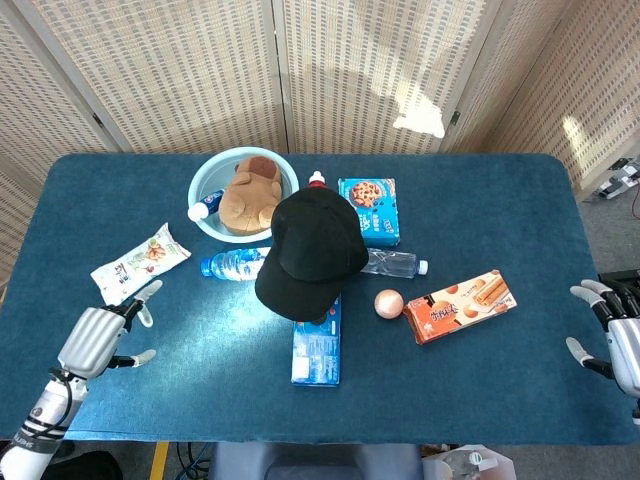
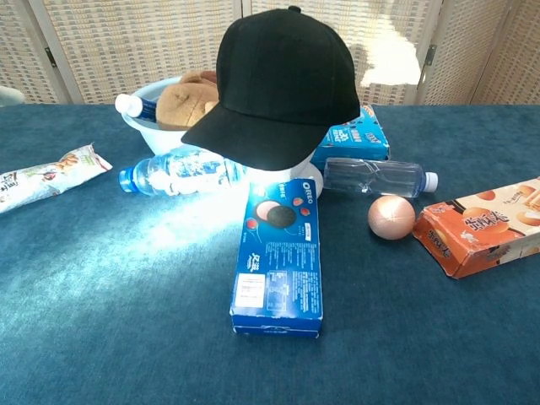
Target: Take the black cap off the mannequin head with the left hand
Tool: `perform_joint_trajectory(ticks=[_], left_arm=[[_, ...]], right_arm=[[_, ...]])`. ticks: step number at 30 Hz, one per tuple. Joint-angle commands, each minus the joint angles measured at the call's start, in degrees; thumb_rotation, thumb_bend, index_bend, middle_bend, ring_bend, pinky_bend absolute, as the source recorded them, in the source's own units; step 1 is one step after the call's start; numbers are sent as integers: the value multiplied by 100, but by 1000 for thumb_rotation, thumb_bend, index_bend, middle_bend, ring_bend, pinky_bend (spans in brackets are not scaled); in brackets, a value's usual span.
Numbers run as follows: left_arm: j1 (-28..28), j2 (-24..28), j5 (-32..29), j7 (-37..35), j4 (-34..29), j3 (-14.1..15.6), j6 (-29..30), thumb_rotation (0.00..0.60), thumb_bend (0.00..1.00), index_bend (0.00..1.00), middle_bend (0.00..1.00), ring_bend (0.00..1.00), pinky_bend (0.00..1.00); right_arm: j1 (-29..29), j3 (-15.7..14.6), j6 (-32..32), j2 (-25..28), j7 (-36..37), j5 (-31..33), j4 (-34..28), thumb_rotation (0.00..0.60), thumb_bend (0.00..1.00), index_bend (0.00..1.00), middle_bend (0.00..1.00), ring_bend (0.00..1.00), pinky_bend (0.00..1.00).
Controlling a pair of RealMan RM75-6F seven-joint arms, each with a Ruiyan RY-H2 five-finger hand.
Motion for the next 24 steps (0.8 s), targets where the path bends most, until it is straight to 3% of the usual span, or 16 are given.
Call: perform_joint_trajectory(ticks=[1, 4, 7, 24], left_arm=[[-262, -198, 194, -165, 238, 10, -174, 600, 12, 152, 821, 849, 922], [-511, -389, 384, -236, 418, 6, -271, 600, 21, 172, 924, 945, 994], [-698, -605, 505, -334, 571, -15, -279, 600, 24, 192, 994, 999, 1000], [-1470, -2276, 902, -943, 2219, -305, 563, 600, 53, 338, 1000, 1000, 1000]], right_arm=[[-9, -7, -1, -2, -5, 11, -2, 600, 247, 263, 224, 134, 177], [-24, -11, 22, 3, -7, 11, -4, 600, 247, 263, 224, 134, 177], [-31, -18, 31, -2, 2, 5, 4, 600, 247, 262, 224, 134, 177], [-70, -56, 15, -61, 93, 41, 119, 600, 247, 263, 224, 133, 177]])
